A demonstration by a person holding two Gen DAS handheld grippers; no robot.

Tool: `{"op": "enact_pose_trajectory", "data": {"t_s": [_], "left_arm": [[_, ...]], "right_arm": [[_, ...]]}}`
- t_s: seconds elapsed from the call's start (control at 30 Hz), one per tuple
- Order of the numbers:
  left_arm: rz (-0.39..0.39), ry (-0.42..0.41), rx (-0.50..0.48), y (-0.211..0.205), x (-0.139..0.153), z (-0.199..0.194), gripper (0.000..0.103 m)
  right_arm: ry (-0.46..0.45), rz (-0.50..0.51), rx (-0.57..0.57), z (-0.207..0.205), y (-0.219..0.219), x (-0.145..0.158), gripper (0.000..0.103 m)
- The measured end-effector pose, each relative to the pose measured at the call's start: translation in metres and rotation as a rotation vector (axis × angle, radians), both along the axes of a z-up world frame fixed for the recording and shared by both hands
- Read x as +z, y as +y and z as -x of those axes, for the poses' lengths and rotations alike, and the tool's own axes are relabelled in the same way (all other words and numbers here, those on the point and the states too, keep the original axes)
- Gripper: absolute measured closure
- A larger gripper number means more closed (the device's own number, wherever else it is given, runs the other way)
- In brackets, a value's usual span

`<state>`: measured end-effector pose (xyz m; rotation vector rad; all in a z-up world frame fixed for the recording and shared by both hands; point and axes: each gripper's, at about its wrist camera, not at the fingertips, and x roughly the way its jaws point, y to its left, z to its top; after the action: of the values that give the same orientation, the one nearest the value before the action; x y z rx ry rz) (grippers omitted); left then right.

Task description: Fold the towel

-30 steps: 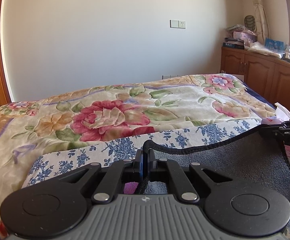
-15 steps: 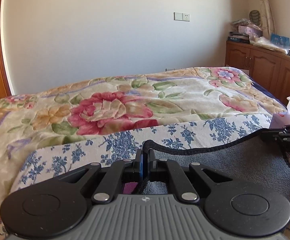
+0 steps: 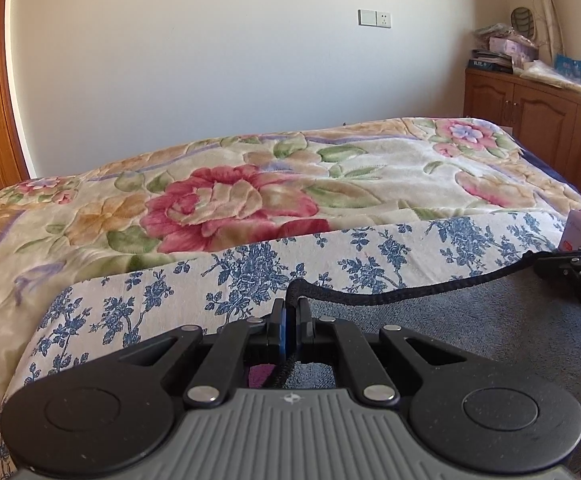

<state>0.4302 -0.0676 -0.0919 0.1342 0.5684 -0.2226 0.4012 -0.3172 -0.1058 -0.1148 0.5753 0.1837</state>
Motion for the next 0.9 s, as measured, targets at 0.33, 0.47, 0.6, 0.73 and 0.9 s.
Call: {"op": "enact_pose_trajectory", "data": {"t_s": [0.33, 0.47, 0.6, 0.73, 0.9], "left_arm": [[-0.007, -0.007, 0.031, 0.003, -0.005, -0.001, 0.046], [-0.004, -0.018, 0.045, 0.006, -0.005, 0.001, 0.040], [0.012, -0.032, 0.056, 0.008, 0.000, 0.006, 0.019], [0.032, -0.037, 0.053, 0.009, 0.009, 0.013, 0.006], [0.046, -0.045, 0.051, 0.009, 0.026, 0.023, 0.003]], "right_arm": [[-0.002, 0.017, -0.011, 0.000, 0.000, -0.001, 0.074], [-0.010, -0.002, -0.024, 0.003, -0.003, 0.002, 0.056], [-0.012, -0.011, -0.023, 0.008, -0.003, 0.006, 0.046], [-0.019, -0.021, -0.025, 0.016, -0.001, 0.015, 0.031], [-0.038, -0.031, -0.013, 0.027, 0.003, 0.032, 0.013]]}}
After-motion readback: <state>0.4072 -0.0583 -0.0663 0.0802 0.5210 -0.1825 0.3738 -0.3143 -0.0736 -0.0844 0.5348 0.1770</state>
